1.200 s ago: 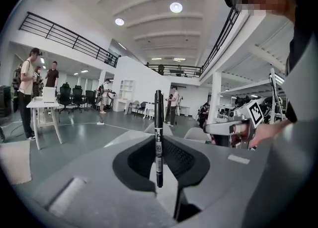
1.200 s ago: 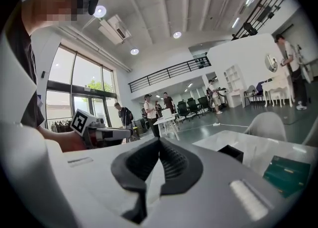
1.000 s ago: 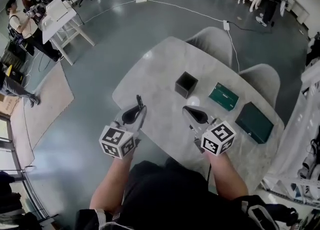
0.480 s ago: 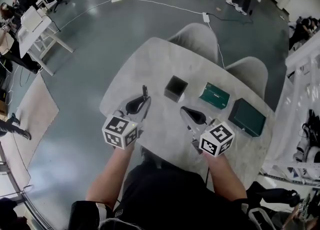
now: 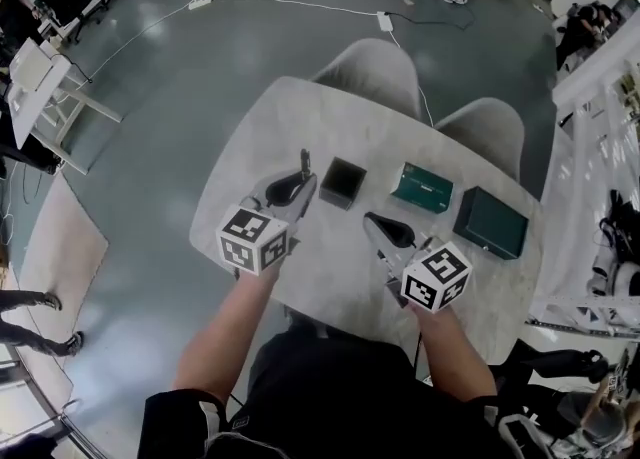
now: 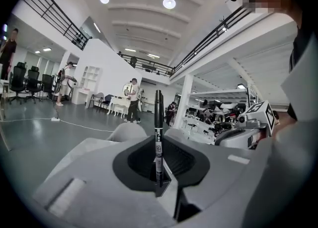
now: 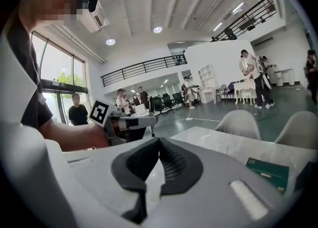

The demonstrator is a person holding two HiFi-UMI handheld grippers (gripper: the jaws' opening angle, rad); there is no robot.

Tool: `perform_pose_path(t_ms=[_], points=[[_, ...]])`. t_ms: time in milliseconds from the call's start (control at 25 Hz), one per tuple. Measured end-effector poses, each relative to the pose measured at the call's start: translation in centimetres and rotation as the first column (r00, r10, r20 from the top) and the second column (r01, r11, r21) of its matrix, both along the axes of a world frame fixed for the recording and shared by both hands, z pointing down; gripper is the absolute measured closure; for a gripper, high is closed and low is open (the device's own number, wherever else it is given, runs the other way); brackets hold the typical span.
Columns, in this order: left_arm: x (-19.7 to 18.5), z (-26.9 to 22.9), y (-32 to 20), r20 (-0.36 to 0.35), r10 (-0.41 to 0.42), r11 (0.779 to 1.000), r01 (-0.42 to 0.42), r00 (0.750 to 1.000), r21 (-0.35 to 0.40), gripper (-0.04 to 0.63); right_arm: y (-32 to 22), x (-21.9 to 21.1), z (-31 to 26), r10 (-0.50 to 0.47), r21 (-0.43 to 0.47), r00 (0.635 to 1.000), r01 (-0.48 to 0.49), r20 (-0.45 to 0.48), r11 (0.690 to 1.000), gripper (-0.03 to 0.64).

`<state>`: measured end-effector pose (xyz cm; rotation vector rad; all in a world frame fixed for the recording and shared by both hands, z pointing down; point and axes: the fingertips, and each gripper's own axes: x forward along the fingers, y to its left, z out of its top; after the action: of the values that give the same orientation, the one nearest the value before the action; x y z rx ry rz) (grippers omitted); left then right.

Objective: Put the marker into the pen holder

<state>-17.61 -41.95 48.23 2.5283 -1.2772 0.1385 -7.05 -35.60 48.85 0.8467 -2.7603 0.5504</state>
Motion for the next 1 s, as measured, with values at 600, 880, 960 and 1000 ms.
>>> perform_pose_path(t_ms=[600, 880, 960, 1000], points=[[5.8, 7.7, -7.6, -0.022, 0.132, 0.984, -0.134, 0.991, -0.117, 0.541, -2.3, 3.3, 4.4, 0.113, -0.097, 0.993, -0.110, 0.020, 0.989, 0.614], [6.9, 11.4, -8.7, 0.003, 0.160, 0.972, -0.157, 0.987, -0.177, 0.541, -2.6, 4.7, 5.6, 0.138, -0.118, 0.990, -0.134, 0.023, 0.984, 0.614], [7.2, 12.1, -8.6, 0.015, 0.170, 0.968, -0.164, 0.985, -0.192, 0.541, -2.5, 4.8, 5.9, 0.138, -0.126, 0.990, -0.135, 0.020, 0.983, 0.614], [7.3, 12.5, -8.5, 0.024, 0.171, 0.966, -0.163, 0.985, -0.201, 0.541, -2.4, 4.8, 6.0, 0.137, -0.129, 0.990, -0.134, 0.019, 0.983, 0.614]])
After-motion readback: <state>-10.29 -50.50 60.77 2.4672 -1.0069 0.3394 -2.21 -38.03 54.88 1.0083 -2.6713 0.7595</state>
